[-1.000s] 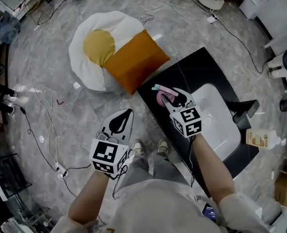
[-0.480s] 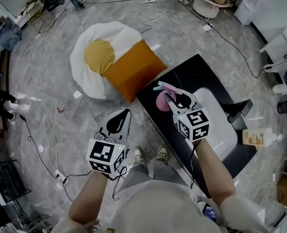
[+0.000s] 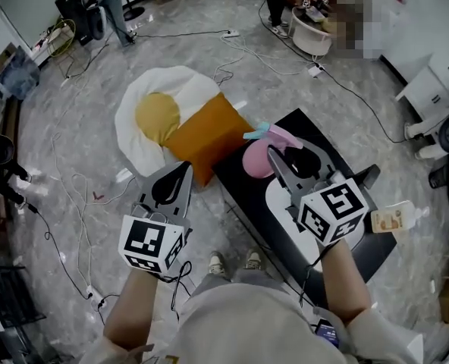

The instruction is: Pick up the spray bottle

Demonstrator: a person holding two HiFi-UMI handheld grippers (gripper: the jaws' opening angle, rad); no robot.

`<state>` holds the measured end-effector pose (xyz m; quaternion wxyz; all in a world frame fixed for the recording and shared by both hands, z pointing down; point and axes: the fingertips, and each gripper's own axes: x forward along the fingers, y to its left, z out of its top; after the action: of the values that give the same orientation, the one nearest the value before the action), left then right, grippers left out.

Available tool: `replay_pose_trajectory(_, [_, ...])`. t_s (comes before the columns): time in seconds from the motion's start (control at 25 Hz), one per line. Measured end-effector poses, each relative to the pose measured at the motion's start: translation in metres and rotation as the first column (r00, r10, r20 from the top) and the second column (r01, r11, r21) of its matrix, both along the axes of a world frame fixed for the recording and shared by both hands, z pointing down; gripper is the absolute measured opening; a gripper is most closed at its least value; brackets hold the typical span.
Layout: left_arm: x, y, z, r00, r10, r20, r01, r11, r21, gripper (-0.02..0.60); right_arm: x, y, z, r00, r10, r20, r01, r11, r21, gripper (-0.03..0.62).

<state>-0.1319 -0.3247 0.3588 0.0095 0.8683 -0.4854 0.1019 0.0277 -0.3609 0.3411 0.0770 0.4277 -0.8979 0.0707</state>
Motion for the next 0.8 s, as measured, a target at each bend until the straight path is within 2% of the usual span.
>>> replay_pose_trajectory(0.2, [-0.006, 0.005, -0.041, 1.000, 0.007, 0.010, -0.008, 0.997, 0.081, 0.018, 0.003, 0.029, -0.058, 0.999, -0.018, 0.040, 0.014, 0.996, 0.093, 0.160])
replay_pose_trajectory(0.44, [-0.004, 0.023, -0.077, 0.999, 0.024, -0.046, -0.018, 0.991, 0.133, 0.018, 0.006, 0.066, -0.091, 0.999, -0.037, 0.027, 0.033, 0.987, 0.160, 0.160])
replay_pose_trajectory(0.52, [-0.002, 0.029, -0.080, 0.998, 0.035, -0.060, -0.027, 0.991, 0.134, 0.018, 0.006, 0.077, -0.093, 0.999, -0.043, 0.021, 0.038, 0.985, 0.170, 0.160])
replay_pose_trajectory(0.8, [0.005, 0.051, -0.077, 0.998, 0.052, -0.020, -0.048, 0.987, 0.151, 0.018, 0.005, 0.103, -0.081, 0.998, -0.062, 0.019, 0.059, 0.989, 0.136, 0.160])
